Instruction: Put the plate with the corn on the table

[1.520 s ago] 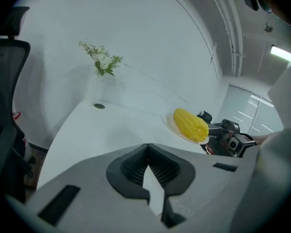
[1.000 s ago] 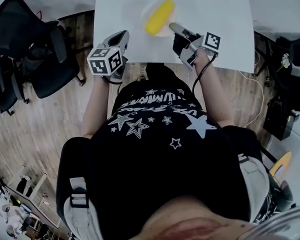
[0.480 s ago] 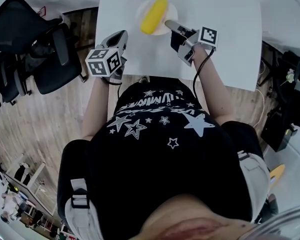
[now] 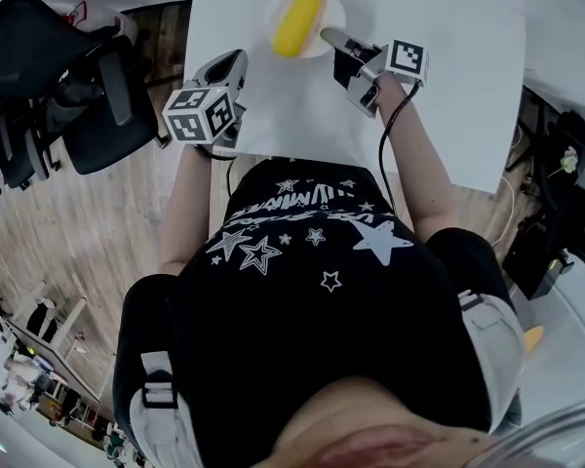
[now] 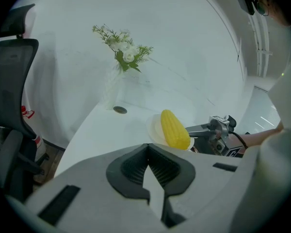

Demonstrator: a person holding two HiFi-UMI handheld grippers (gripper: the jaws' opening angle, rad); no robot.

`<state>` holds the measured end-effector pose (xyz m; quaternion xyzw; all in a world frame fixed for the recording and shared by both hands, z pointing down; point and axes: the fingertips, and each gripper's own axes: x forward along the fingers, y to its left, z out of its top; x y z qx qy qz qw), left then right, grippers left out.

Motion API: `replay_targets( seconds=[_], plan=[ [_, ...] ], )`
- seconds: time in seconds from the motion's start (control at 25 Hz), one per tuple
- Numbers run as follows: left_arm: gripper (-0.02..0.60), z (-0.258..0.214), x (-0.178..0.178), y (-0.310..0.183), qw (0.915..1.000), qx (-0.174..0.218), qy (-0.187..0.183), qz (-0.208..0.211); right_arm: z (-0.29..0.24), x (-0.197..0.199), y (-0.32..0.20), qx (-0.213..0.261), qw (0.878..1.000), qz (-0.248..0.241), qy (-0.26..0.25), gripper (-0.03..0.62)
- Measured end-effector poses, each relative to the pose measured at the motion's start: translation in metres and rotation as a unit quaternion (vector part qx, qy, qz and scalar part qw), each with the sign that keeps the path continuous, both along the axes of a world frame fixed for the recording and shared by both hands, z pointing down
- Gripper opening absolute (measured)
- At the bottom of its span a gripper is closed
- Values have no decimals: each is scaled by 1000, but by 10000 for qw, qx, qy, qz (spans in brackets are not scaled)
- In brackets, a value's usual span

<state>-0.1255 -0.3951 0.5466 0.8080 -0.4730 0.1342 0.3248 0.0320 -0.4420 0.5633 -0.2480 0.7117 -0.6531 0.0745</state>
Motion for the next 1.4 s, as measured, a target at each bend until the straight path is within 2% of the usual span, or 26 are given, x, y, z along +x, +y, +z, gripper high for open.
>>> replay_targets(
  seconds=[0.56, 1.4],
  plan=[
    [6, 19, -1, -38, 9999, -148, -3, -55, 23, -24, -46, -227, 9995, -207, 18, 37],
    [6, 24, 8, -29, 9997, -229, 39, -98, 38, -21, -55, -346, 9987, -156, 334, 37]
  ],
)
